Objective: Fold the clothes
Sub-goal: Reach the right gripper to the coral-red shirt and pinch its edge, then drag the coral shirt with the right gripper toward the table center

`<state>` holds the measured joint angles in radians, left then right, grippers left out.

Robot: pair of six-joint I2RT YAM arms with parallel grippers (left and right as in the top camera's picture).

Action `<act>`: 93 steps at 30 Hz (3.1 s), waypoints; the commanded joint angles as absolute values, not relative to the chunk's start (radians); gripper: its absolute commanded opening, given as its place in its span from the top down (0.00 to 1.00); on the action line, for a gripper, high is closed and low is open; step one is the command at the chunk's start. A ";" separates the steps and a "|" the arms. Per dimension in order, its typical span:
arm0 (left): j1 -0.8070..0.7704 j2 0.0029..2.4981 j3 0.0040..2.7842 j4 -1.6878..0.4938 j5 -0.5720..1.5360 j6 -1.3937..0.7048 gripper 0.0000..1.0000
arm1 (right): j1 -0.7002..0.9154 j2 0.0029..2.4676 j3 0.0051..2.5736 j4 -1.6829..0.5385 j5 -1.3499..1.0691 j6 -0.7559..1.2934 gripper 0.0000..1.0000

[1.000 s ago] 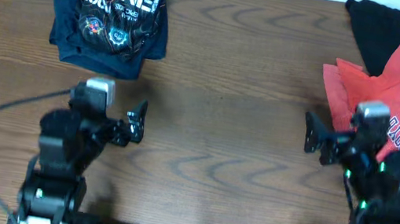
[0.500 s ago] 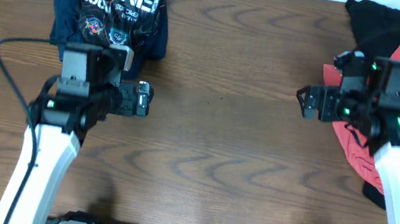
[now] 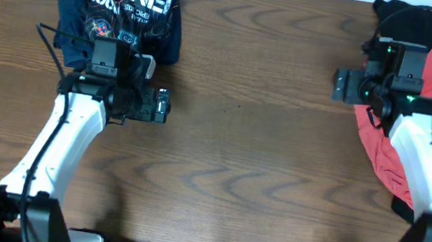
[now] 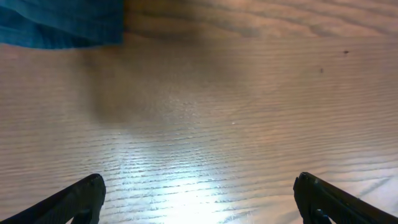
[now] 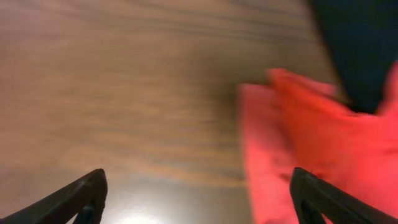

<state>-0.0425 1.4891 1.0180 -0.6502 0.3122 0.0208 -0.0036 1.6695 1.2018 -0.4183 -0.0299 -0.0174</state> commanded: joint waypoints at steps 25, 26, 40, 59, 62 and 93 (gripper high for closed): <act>-0.046 1.504 1.033 -0.643 0.323 0.029 0.02 | -0.190 2.029 1.222 -0.239 0.146 0.089 0.69; -0.046 1.504 1.033 -0.643 0.323 0.029 0.02 | -0.189 2.029 1.222 -0.239 0.146 0.089 0.74; -0.046 1.504 1.034 -0.612 0.322 0.029 0.02 | -0.186 1.862 1.225 -0.282 0.143 0.090 0.99; -0.010 1.245 1.106 -0.663 0.321 0.025 0.05 | 0.169 1.471 1.225 -0.439 -0.056 0.105 0.99; 0.028 1.155 1.108 -0.671 0.321 0.025 0.05 | 0.306 1.473 1.225 -0.445 -0.058 0.130 0.99; 0.180 1.045 1.108 -0.762 0.322 -0.001 0.05 | 0.724 1.551 1.225 -0.427 -0.183 0.213 0.99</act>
